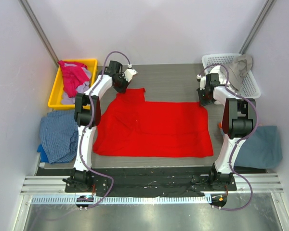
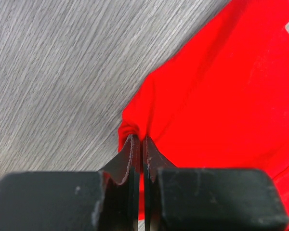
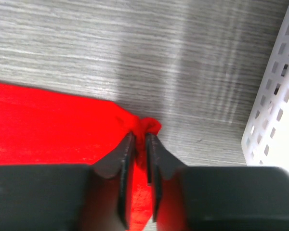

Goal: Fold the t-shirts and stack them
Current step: Grap the side of the flattened tshirt furthest away from the robot with both arms, then fold the other side of the tshirt into a rectangle

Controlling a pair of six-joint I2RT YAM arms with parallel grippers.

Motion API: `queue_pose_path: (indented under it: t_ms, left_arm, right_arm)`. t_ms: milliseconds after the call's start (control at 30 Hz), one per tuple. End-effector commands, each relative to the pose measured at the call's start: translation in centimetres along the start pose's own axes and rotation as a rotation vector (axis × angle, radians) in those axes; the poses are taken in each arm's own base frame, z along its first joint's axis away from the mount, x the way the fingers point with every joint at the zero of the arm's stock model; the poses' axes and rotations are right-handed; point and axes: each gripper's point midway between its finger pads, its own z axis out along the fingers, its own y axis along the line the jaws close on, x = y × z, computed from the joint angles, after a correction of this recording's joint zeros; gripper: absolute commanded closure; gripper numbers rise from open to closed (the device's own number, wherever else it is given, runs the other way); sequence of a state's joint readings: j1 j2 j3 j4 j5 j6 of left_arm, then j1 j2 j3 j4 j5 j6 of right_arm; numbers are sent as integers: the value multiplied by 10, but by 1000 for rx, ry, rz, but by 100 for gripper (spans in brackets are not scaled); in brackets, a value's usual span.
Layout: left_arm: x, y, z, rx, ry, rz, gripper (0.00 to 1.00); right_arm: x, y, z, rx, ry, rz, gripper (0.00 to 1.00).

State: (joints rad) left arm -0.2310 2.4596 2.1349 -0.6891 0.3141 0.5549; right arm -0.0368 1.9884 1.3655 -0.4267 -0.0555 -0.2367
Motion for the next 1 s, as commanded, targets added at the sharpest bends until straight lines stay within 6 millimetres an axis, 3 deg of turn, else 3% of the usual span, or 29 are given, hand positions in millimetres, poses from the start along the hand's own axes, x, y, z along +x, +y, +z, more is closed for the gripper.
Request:
queue_pose_path:
  t_ms: [0,267,733,833,967]
  left_arm:
    - [-4,-6,-16,7,10,11,100]
    - [-21,-6,-34,-18,-25,-16,100]
    - [-73,-30,-100,-51,-122,25,100]
    - [-73,-40,-111,-44,-123,32,100]
    - [-57,-59,-124,-18,-98,31,100]
  right_arm:
    - [-4,-6,1,8,2,-4,92]
    - [-12,-3,-16,-11,-18,-5,99]
    - [-18,9,-65,-42,-82,-23,99]
    - [-14,13,-75,-56,-87,-28,99]
    - [-2,20,-86,-74,-76,-40,99]
